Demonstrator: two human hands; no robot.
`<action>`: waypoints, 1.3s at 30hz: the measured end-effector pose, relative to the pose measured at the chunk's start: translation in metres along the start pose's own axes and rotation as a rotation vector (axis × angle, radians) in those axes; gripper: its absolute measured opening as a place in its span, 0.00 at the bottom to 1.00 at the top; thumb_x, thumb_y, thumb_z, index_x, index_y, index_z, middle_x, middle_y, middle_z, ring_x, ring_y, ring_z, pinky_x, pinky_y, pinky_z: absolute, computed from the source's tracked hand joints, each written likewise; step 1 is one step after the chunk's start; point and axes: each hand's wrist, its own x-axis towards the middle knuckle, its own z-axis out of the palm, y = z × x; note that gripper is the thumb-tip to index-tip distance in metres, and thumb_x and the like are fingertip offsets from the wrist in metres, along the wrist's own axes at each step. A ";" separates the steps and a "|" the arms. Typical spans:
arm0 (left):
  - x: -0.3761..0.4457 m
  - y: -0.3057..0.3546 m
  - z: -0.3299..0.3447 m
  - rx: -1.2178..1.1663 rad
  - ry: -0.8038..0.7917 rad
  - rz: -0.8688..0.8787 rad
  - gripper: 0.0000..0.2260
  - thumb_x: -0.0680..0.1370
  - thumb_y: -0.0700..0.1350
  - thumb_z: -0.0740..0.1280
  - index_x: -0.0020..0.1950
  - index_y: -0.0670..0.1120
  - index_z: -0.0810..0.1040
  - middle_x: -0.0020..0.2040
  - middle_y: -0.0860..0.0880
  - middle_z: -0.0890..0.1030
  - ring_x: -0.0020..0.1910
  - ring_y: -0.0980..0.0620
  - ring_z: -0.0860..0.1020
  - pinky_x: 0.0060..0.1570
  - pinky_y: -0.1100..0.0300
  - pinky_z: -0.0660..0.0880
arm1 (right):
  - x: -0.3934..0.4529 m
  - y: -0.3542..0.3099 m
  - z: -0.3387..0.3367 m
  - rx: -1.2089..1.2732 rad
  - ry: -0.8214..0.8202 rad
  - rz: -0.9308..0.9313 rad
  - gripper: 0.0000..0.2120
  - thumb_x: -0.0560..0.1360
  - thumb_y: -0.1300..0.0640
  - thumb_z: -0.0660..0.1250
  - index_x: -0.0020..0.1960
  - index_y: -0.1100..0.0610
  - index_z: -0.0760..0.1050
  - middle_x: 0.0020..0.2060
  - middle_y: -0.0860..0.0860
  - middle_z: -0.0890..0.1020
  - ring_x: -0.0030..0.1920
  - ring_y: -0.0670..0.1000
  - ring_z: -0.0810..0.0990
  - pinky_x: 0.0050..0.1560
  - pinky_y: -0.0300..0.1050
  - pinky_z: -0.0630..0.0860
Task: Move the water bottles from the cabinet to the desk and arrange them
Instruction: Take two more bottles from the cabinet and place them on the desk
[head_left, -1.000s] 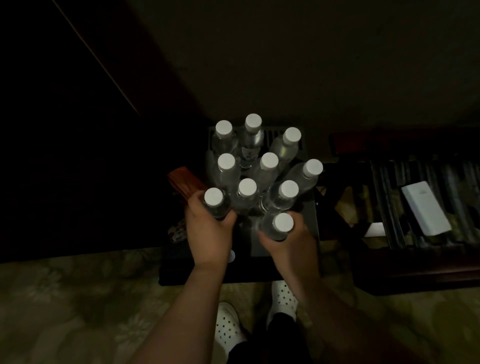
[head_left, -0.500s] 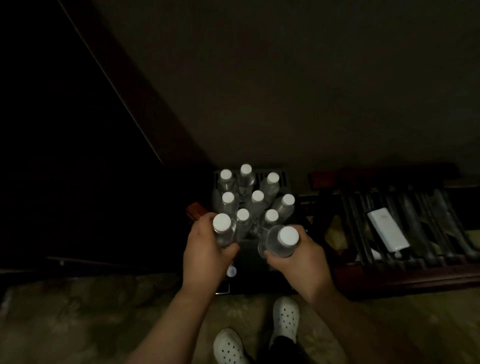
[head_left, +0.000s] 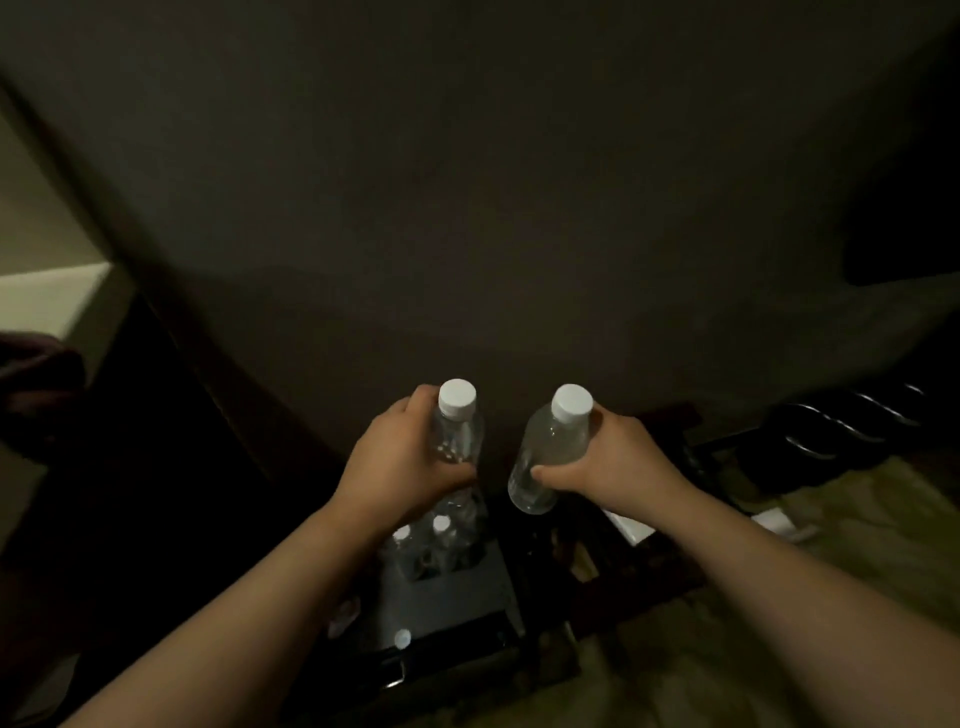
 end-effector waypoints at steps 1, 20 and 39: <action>0.002 0.020 -0.006 -0.005 -0.014 0.033 0.27 0.64 0.54 0.77 0.58 0.55 0.69 0.52 0.54 0.77 0.50 0.53 0.77 0.49 0.51 0.78 | -0.008 -0.001 -0.020 -0.001 0.013 -0.010 0.28 0.64 0.48 0.81 0.60 0.45 0.73 0.44 0.39 0.78 0.46 0.39 0.78 0.44 0.32 0.72; -0.030 0.406 0.095 -0.246 -0.229 0.451 0.27 0.65 0.46 0.78 0.61 0.55 0.74 0.51 0.54 0.82 0.48 0.58 0.82 0.50 0.55 0.82 | -0.203 0.140 -0.357 -0.096 0.345 0.012 0.25 0.61 0.44 0.80 0.55 0.46 0.77 0.49 0.45 0.82 0.48 0.45 0.82 0.51 0.47 0.81; 0.053 0.719 0.318 -0.290 -0.409 0.838 0.25 0.64 0.48 0.78 0.59 0.55 0.76 0.48 0.56 0.83 0.46 0.60 0.82 0.47 0.61 0.80 | -0.294 0.363 -0.596 -0.024 0.614 0.215 0.16 0.65 0.50 0.79 0.50 0.45 0.77 0.44 0.43 0.84 0.44 0.42 0.83 0.42 0.38 0.79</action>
